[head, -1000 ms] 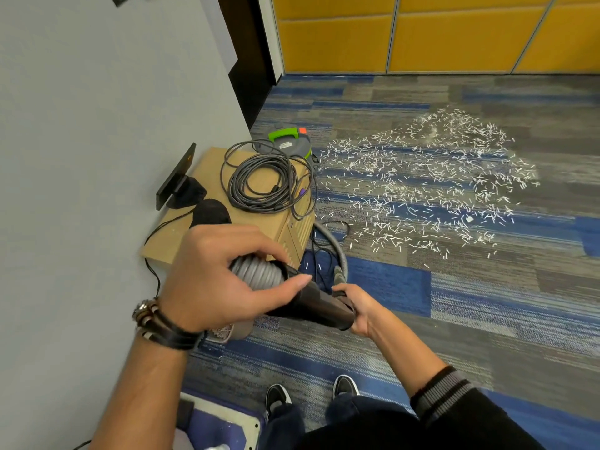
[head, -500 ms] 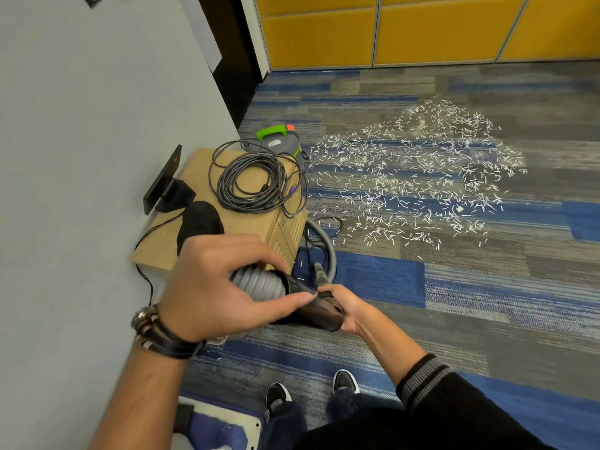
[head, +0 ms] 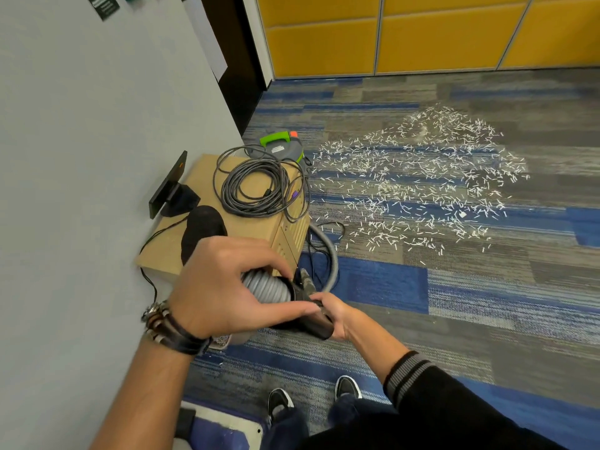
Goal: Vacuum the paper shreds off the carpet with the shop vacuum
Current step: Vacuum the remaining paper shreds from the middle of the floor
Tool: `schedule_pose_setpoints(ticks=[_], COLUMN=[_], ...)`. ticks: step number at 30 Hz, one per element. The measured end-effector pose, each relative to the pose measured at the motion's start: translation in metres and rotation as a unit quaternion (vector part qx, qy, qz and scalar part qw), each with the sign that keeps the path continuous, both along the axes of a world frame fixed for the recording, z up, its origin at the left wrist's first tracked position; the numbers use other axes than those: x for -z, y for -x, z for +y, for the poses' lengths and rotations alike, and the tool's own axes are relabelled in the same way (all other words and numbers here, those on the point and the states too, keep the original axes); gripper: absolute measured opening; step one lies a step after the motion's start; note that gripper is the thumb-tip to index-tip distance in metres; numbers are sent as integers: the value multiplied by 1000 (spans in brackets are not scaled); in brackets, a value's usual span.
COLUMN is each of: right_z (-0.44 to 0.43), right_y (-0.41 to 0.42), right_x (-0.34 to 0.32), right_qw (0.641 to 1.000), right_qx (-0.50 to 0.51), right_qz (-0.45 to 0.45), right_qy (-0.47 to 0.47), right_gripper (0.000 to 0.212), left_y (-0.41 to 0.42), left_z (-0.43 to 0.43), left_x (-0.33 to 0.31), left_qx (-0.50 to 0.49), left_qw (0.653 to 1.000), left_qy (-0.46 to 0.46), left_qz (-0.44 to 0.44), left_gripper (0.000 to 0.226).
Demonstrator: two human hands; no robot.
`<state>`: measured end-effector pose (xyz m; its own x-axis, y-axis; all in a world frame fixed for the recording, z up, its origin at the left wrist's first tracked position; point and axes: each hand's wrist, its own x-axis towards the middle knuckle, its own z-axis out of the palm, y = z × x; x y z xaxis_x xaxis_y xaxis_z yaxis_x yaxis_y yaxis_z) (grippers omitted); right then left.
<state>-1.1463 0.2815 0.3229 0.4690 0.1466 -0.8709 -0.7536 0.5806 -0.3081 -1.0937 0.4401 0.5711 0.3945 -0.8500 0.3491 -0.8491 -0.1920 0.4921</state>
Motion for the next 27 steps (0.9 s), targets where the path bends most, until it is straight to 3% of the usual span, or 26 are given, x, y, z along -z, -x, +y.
schedule_pose_setpoints(ticks=[8,17,23,27], right_z=[17,8,7,4], right_y=[20,8,9,21], right_x=[12,-12,-14,-8], right_qw=[998,999,995,995], right_qx=[30,6,-90,-80], right_qz=[-30,-33,-3,5], right_qy=[-50,-12,44,56], right_gripper=[50,23,29,25], left_y=[2,17,19,21], left_z=[12,29,16,11], left_x=[-33,-21,17,18], left_qx=[-15,-14,4,20], left_qw=[999,998,1000,1000], left_qy=[12,17,-19,-2], left_qz=[-36,-55,-11,0], left_gripper=[41,42,44,47])
